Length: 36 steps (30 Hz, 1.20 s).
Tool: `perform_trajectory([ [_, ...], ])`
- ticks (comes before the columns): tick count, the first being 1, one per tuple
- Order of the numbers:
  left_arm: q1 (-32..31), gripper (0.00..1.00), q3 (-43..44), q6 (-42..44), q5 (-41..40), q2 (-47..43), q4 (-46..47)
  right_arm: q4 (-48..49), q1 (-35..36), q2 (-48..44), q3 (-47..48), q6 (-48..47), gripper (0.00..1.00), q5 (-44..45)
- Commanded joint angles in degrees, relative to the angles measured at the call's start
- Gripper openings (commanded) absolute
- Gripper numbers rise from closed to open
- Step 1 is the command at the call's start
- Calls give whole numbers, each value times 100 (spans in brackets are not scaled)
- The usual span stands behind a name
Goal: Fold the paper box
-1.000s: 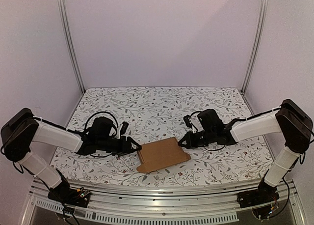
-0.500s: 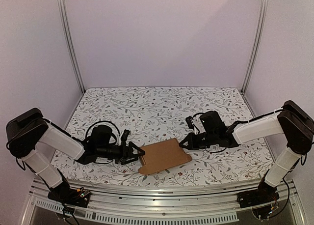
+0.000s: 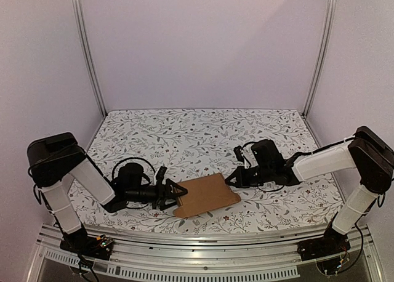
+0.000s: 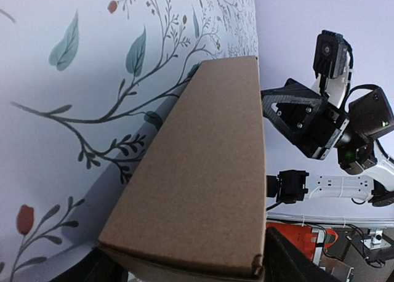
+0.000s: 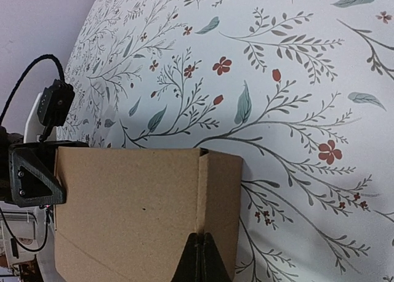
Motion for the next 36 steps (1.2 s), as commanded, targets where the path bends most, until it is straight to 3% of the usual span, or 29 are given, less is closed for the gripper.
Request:
perform_trajectory([
  [1,-97,71,-112,-453,27,374,1102,-557,16,73,-227,49,0,67],
  [12,-97,57,-340,-1334,67,1448,3077,-535,21,56,-248,84,0,88],
  [20,-101,42,-307,-1367,128,1416,3096,-551,29,65,-227,70,1,91],
  [28,-21,37,-330,-1445,217,1255,3095,-938,30,-362,-81,-263,31,262],
  [36,6,37,-288,-1544,596,830,2784,-2281,29,-1875,256,-1623,65,577],
])
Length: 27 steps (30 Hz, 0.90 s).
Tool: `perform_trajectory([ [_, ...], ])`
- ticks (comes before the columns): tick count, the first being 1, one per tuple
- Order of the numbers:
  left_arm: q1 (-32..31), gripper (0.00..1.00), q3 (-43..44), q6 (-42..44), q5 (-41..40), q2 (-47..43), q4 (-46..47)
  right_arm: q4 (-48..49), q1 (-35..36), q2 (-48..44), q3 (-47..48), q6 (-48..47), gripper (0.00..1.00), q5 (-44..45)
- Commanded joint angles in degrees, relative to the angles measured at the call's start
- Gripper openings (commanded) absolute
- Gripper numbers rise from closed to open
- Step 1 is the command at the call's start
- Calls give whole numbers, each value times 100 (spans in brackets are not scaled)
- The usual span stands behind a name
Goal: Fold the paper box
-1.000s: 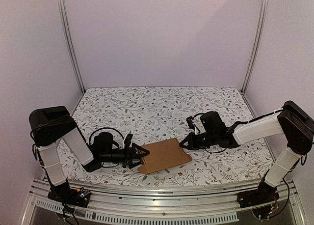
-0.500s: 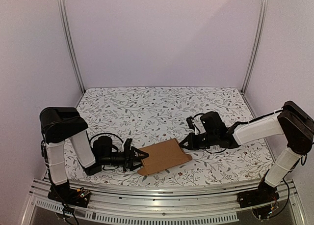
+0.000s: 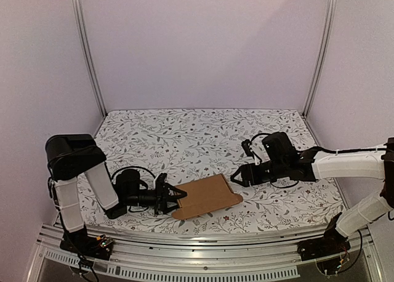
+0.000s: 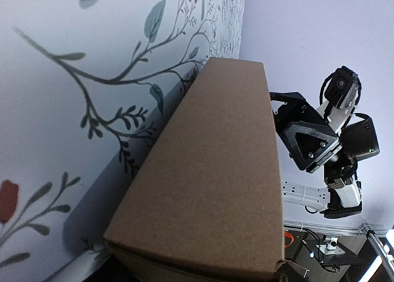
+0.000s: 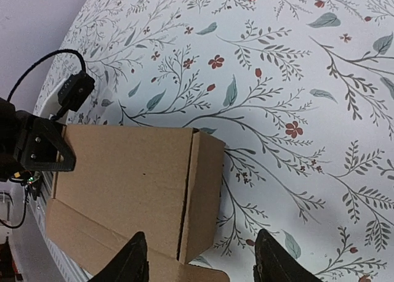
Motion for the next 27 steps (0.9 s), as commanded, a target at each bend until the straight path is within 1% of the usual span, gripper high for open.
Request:
perform_trajectory([
  [1,49,37,-10,-33,344,-411,574,-1045,15,-896,290,-1146,69,220],
  [3,83,37,-18,-16,475,-624,436,-1272,18,-1185,353,-1559,76,178],
  [4,107,37,-12,0,552,-712,344,-1372,31,-1378,383,-1745,88,149],
  [5,128,37,-14,10,616,-815,226,-1441,48,-1521,416,-1938,97,138],
  [6,145,37,-18,22,667,-909,148,-1500,71,-1633,448,-2049,99,127],
  [9,169,36,18,54,812,-1301,-231,-1782,156,-1965,622,-2557,99,195],
  [11,169,35,103,193,922,-1702,-772,-1968,294,-2162,707,-2961,99,355],
  [14,182,34,342,711,1037,-2504,-2202,-2059,499,-2575,670,-3943,99,430],
  [17,239,35,676,1397,1182,-3292,-3797,-2122,611,-3013,619,-4790,99,184],
  [18,276,35,759,1515,1277,-3485,-4125,-2228,634,-3235,651,-5063,99,79],
  [22,392,33,1000,1814,1777,-3948,-4923,-2749,838,-3747,807,-6081,99,-486],
  [23,404,33,1053,1917,1889,-4030,-5101,-2807,1021,-3837,832,-6419,99,-381],
  [24,413,33,1095,1990,2007,-4081,-5217,-2753,1262,-3937,798,-6595,99,-69],
  [25,433,33,1127,2037,2166,-4116,-5290,-2691,1658,-4006,739,-6802,99,269],
  [27,461,33,1196,2190,2446,-4158,-5468,-2574,2132,-4133,638,-7309,99,1079],
])
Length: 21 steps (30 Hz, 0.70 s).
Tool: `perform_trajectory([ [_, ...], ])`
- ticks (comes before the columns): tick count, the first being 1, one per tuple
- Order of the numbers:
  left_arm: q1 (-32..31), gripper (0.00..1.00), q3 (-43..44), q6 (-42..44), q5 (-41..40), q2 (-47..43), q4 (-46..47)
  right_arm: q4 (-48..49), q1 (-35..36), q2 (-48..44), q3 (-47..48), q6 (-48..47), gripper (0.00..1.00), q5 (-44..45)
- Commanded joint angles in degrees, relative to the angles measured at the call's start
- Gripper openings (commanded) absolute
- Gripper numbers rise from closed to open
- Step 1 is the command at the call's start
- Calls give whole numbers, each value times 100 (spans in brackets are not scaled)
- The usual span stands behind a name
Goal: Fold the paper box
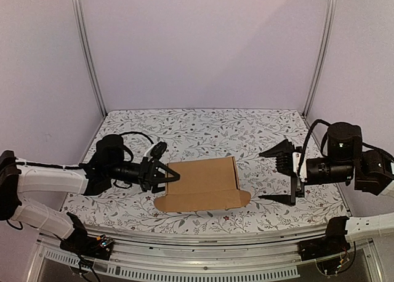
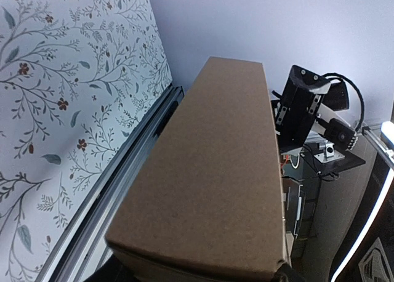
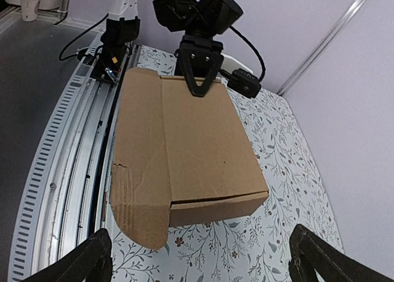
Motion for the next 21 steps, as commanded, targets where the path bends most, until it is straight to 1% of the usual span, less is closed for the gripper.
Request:
perform_trajectory([
  [1,127,33,204,643,834,-118,-1137,-149,1018,-218,-76,-1601,99,1361],
  [3,162,33,330,834,1095,-43,-1458,-106,1402,-196,-144,-2041,99,2053],
  [4,188,32,349,868,1286,23,-1478,-29,1637,-155,-206,-2276,99,2534],
  [5,193,32,352,864,1373,58,-1450,25,1877,-125,-299,-2512,99,2821],
  [6,209,32,350,854,1492,121,-1416,123,2127,-66,-393,-2936,99,3207],
  [8,228,32,326,876,1714,205,-1351,527,2532,77,-605,-3513,99,4030],
  [10,230,31,303,891,1851,260,-1329,1002,2864,168,-843,-4146,99,4484],
  [13,228,31,250,904,1978,266,-1300,1594,3213,235,-1088,-4793,99,4804],
  [16,227,31,240,1008,2087,256,-1437,1853,3450,397,-1236,-5294,99,5060],
  [18,229,31,227,1080,2125,230,-1511,2053,3633,551,-1293,-5563,99,5110],
  [21,222,32,177,1023,2172,180,-1352,2472,3825,702,-1394,-5760,99,4988],
])
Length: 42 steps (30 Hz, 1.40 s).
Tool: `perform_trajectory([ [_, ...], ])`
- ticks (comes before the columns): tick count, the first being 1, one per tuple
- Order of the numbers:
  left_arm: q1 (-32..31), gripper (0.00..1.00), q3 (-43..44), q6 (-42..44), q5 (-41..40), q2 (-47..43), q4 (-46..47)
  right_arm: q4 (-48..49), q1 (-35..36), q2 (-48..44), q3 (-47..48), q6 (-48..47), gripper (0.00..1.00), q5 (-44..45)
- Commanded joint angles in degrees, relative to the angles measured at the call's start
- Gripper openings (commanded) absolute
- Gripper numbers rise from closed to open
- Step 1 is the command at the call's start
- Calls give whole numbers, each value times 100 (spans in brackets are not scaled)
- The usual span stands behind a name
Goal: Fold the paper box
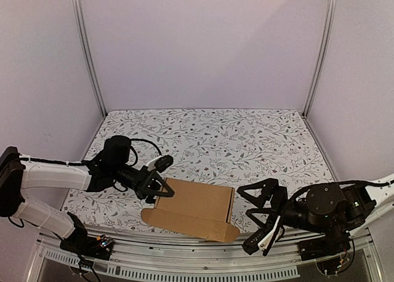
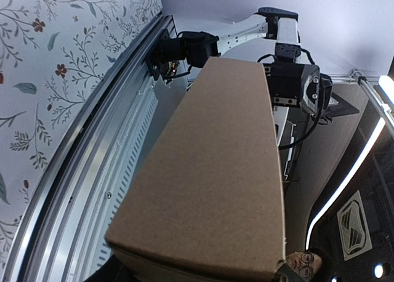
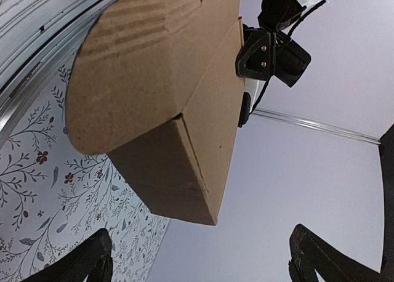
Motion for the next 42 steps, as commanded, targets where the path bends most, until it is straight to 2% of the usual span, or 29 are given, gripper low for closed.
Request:
perform_trajectory([
  [1,68,32,-75,92,270,-83,47,923,245,236,-210,-777,99,163],
  [16,-9,33,-60,168,470,-248,139,2086,484,1266,-177,-976,98,39],
  [20,-50,32,-67,184,480,-277,139,2177,516,1427,-69,-942,87,126],
  [24,-83,33,-82,209,481,-307,110,2237,528,1562,4,-901,67,207],
  [29,-138,33,-61,262,477,-309,42,2256,578,1636,47,-878,56,273],
  [34,-152,43,-49,415,419,-312,-131,2398,621,1698,47,-885,47,364],
  [37,-152,54,0,593,328,-403,-347,2485,650,1736,48,-853,42,458],
  [39,-147,61,98,907,233,-500,-841,2521,666,1737,35,-798,41,527],
  [41,-143,64,152,1053,164,-606,-1043,2588,681,1730,21,-712,40,590],
  [42,-143,72,158,1070,142,-661,-1067,2612,678,1716,21,-655,40,619],
])
